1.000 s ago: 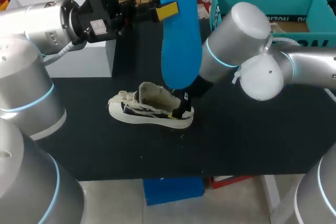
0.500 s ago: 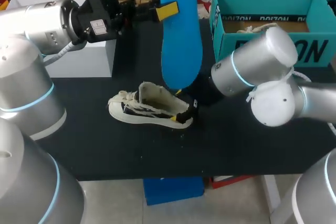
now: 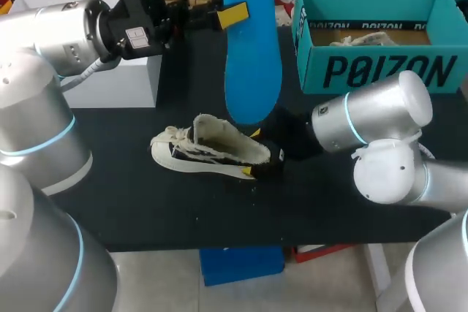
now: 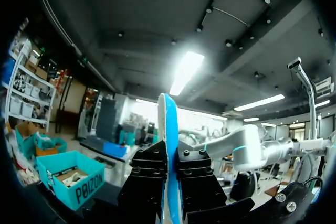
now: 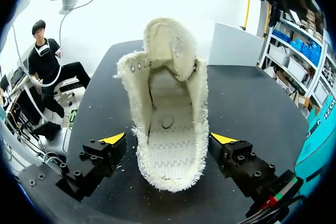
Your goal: Take the shoe out of the shoebox, open the shoe tongue, remove and reinsert the insole, then place the shoe into the shoebox
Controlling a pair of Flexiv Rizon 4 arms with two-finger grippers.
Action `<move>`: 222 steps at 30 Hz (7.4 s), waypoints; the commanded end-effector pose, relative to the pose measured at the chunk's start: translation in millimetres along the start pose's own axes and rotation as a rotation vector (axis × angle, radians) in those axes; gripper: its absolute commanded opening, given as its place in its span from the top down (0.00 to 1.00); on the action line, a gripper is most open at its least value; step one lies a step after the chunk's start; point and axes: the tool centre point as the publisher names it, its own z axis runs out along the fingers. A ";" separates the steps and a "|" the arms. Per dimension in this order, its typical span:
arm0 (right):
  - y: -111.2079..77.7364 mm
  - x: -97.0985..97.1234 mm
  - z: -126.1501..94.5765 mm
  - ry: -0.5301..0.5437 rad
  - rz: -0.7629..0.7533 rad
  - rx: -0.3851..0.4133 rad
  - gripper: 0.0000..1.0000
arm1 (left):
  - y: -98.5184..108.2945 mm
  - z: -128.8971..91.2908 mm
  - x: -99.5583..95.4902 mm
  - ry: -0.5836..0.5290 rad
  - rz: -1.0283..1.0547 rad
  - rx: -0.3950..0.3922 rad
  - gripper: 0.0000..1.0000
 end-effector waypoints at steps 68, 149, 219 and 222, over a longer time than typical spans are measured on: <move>36.4 -32.7 -2.6 -0.018 -0.138 0.879 0.00 | 1.1 0.7 0.6 -0.003 0.002 0.001 1.00; 91.0 -106.3 -64.1 -0.571 0.750 0.983 1.00 | 1.1 0.7 0.6 -0.003 0.002 0.001 1.00; 8.9 -36.2 -5.8 -0.810 1.404 0.944 0.52 | 1.1 0.7 0.6 -0.003 0.002 0.001 1.00; 5.6 -35.2 -9.9 -0.803 1.427 0.929 0.00 | 1.1 0.7 0.6 -0.003 0.002 0.001 1.00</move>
